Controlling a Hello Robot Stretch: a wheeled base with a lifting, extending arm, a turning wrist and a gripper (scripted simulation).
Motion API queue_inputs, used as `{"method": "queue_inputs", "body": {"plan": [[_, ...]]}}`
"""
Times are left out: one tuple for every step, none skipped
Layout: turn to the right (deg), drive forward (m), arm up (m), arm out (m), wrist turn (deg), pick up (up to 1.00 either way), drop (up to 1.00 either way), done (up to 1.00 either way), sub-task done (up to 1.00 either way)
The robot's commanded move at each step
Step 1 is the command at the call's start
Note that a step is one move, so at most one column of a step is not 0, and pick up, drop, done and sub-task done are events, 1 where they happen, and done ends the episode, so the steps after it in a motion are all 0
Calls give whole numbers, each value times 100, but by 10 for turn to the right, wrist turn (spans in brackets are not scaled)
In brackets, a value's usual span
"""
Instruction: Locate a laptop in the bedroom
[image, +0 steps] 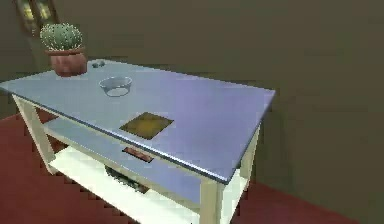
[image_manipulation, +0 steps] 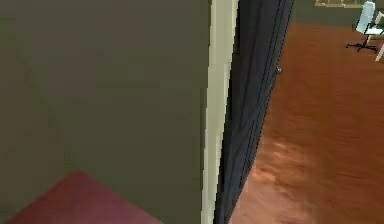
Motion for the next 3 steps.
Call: {"method": "queue_inputs", "body": {"plan": [[-450, 0, 0, 0, 0, 0, 0, 0, 0], [-450, 0, 0, 0, 0, 0, 0, 0, 0], [-450, 0, 0, 0, 0, 0, 0, 0, 0]]}}
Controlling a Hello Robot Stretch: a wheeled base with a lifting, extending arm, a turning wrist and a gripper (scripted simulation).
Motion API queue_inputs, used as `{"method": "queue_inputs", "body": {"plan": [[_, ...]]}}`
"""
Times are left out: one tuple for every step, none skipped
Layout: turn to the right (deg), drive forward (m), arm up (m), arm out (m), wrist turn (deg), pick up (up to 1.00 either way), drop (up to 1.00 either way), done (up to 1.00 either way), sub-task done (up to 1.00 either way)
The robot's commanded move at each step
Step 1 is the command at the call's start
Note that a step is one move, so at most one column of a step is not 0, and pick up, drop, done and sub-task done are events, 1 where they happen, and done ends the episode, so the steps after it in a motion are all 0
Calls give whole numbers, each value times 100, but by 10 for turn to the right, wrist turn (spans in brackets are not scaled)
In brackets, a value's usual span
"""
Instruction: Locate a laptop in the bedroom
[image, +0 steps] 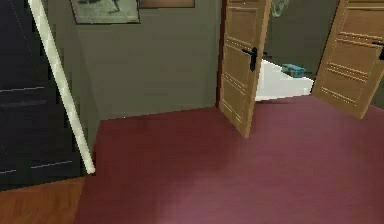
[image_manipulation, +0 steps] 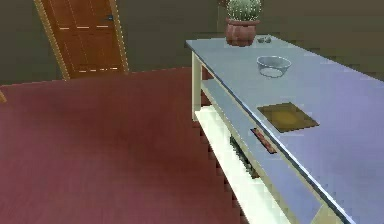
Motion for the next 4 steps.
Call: {"method": "queue_inputs", "body": {"plan": [[-120, 0, 0, 0, 0, 0, 0, 0, 0], [-30, 0, 0, 0, 0, 0, 0, 0, 0], [0, 5, 0, 0, 0, 0, 0, 0, 0], [450, 0, 0, 0, 0, 0, 0, 0, 0]]}}
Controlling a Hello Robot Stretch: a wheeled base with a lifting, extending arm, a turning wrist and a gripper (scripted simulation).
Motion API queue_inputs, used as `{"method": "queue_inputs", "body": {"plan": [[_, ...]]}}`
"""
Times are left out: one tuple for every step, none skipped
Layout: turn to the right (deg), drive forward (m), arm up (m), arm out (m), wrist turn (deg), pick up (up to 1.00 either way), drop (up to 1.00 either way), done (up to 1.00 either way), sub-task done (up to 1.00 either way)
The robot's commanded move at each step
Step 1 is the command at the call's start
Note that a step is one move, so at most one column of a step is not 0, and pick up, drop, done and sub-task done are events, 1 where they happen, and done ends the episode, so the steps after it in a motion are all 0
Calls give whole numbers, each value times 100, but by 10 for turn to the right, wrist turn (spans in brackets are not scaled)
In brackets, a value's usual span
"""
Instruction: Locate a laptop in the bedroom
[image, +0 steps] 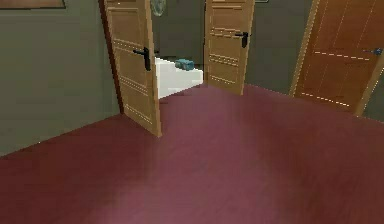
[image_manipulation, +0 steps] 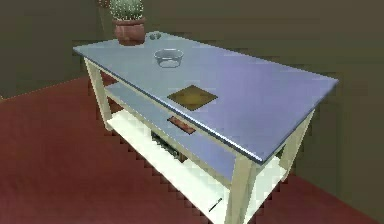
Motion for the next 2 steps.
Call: {"method": "queue_inputs", "body": {"plan": [[60, 0, 0, 0, 0, 0, 0, 0, 0], [0, 100, 0, 0, 0, 0, 0, 0, 0]]}}
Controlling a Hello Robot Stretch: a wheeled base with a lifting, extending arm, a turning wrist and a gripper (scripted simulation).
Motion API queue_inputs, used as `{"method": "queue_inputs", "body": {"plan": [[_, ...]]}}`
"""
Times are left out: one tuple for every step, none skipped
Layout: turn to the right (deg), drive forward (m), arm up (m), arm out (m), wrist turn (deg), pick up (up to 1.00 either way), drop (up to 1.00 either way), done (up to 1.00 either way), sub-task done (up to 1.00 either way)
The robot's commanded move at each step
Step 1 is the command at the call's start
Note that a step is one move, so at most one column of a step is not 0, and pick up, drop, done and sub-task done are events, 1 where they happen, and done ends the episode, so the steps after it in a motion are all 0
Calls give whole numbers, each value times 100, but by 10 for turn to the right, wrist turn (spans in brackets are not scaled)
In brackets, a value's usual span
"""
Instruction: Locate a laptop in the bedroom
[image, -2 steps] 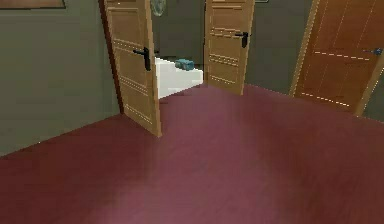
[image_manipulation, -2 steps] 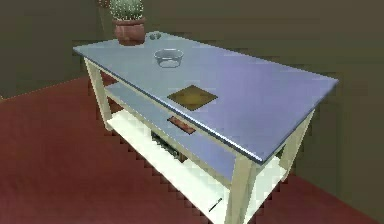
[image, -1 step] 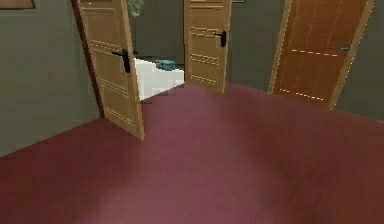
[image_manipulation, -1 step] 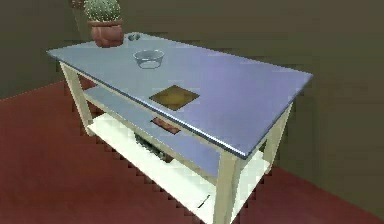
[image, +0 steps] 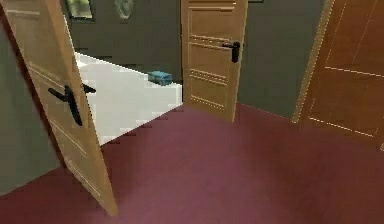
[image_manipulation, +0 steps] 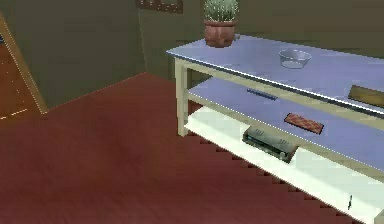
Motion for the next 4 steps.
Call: {"method": "queue_inputs", "body": {"plan": [[30, 0, 0, 0, 0, 0, 0, 0, 0], [0, 100, 0, 0, 0, 0, 0, 0, 0], [-240, 0, 0, 0, 0, 0, 0, 0, 0], [0, 100, 0, 0, 0, 0, 0, 0, 0]]}}
